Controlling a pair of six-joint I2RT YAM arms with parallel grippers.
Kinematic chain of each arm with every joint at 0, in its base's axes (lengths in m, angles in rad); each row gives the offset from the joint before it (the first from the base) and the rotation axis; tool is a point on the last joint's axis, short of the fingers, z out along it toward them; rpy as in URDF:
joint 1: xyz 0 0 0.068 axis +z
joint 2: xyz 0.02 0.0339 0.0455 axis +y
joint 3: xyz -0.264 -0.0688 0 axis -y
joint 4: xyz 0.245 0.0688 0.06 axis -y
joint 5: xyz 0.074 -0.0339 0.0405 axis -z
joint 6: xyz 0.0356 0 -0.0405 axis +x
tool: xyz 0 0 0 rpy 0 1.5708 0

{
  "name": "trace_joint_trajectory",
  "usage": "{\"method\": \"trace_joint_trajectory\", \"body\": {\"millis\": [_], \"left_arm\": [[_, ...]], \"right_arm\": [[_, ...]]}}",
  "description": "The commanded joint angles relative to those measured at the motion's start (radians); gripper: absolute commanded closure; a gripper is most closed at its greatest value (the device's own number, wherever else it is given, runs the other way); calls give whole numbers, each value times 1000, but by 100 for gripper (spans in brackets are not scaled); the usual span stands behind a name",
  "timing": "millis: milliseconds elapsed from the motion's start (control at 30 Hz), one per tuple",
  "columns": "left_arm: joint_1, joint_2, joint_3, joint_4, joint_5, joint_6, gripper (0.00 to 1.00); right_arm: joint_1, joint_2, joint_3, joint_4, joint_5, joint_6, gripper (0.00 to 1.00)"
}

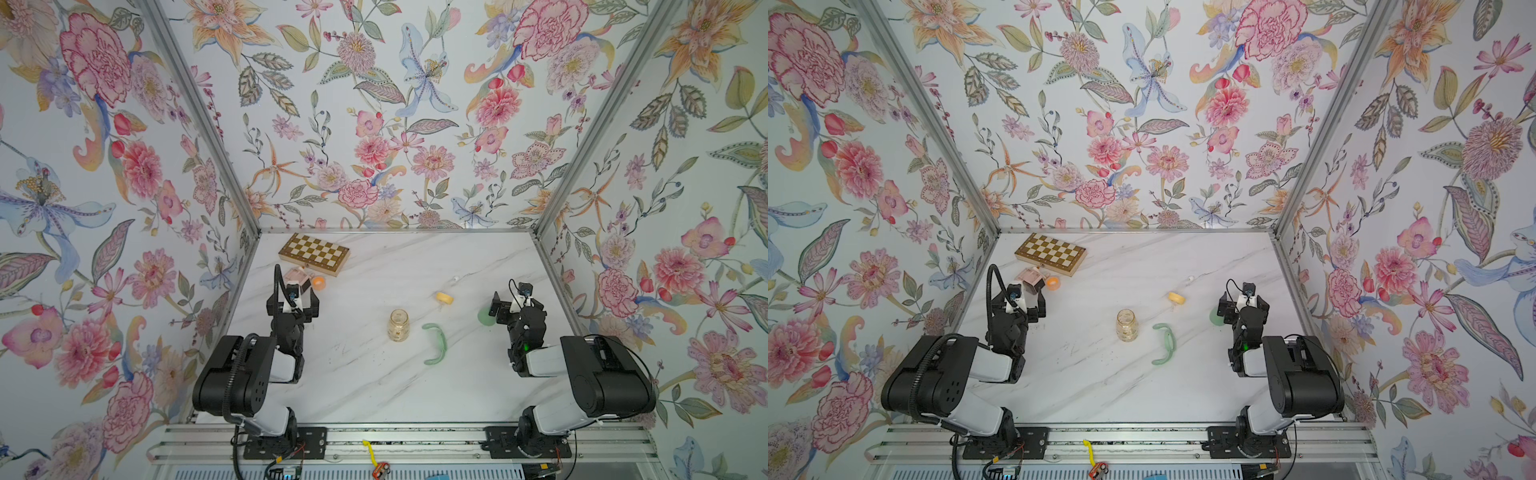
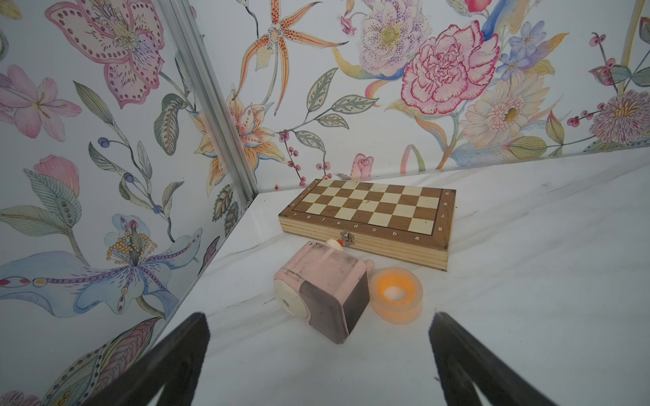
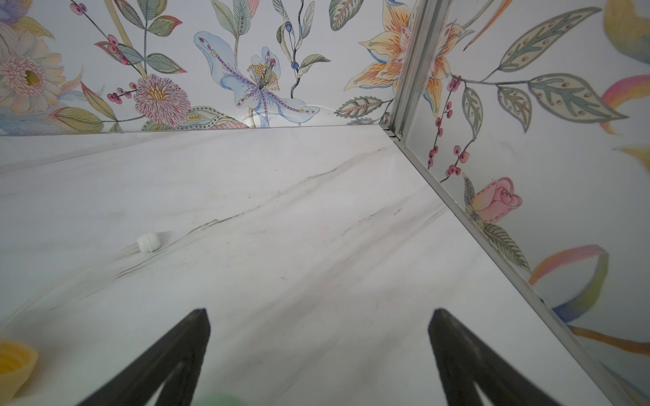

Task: Assemble the baby bottles
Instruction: Pick up the baby bottle from the center of the board.

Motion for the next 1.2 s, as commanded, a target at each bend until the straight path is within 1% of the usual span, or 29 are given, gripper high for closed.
{"method": "trace_joint_trajectory", "body": {"millis": [0,67,100,133,167,200,233,267,300,333,367,400,433,500,533,567,600,633,700,733,767,800,867,967,1100,1133,1167], "left_arm": [[10,7,-1,8,11,-6,0],[8,6,-1,9,11,-6,0],[9,5,-6,16,6,-5,0],[4,-23,-23,43,6,6,0],[-20,-88,-31,31,-12,32,0],[-74,-197,-23,-87,-106,65,0],[-132,-303,28,-263,-230,48,0],[-148,-374,88,-419,-293,-42,0],[-139,-431,156,-576,-265,-139,0],[-137,-469,197,-663,-209,-208,0],[-141,-496,209,-685,-151,-262,0],[-147,-522,204,-668,-60,-306,0],[-163,-540,193,-642,12,-331,0],[-210,-568,155,-581,42,-358,0],[-239,-583,120,-523,64,-335,0],[-272,-599,80,-466,59,-310,0],[-320,-616,25,-380,37,-283,0],[-366,-626,-28,-285,40,-241,0],[-472,-626,-136,-120,26,-117,0],[-523,-619,-175,-61,-12,-67,0],[-552,-617,-204,-11,-49,-50,0],[-567,-616,-234,43,-60,-48,0],[-577,-614,-276,110,-37,-38,0],[-586,-614,-303,122,25,-23,0],[-590,-598,-318,135,57,3,0],[-589,-596,-321,138,57,7,0],[-589,-594,-320,137,56,11,0]], "right_arm": [[-6,1,-7,25,6,16,1],[-6,0,-7,25,12,18,1],[12,-10,-11,43,67,7,1],[48,-59,-31,22,92,-27,1],[118,-108,-33,21,156,-100,1],[242,-203,30,-146,416,-152,1],[306,-307,161,-514,489,-83,1],[303,-371,302,-873,411,74,1],[257,-390,438,-1153,253,241,1],[220,-377,541,-1312,31,325,1],[222,-351,607,-1394,-111,346,1],[273,-314,674,-1464,-183,355,1],[349,-264,750,-1542,-191,349,1],[485,-144,907,-1686,-194,340,1],[548,-72,993,-1757,-193,331,1],[593,-15,1054,-1800,-191,324,1],[654,39,1102,-1821,-183,324,1],[695,84,1135,-1822,-192,325,1],[741,169,1187,-1839,-188,328,1],[756,207,1208,-1850,-167,333,1],[764,240,1221,-1855,-164,336,1],[771,269,1235,-1857,-160,337,1],[781,318,1253,-1853,-148,343,1],[784,387,1271,-1853,-151,344,1],[782,432,1273,-1853,-150,351,1],[782,434,1274,-1851,-150,354,3],[782,439,1277,-1851,-153,356,9]]}}
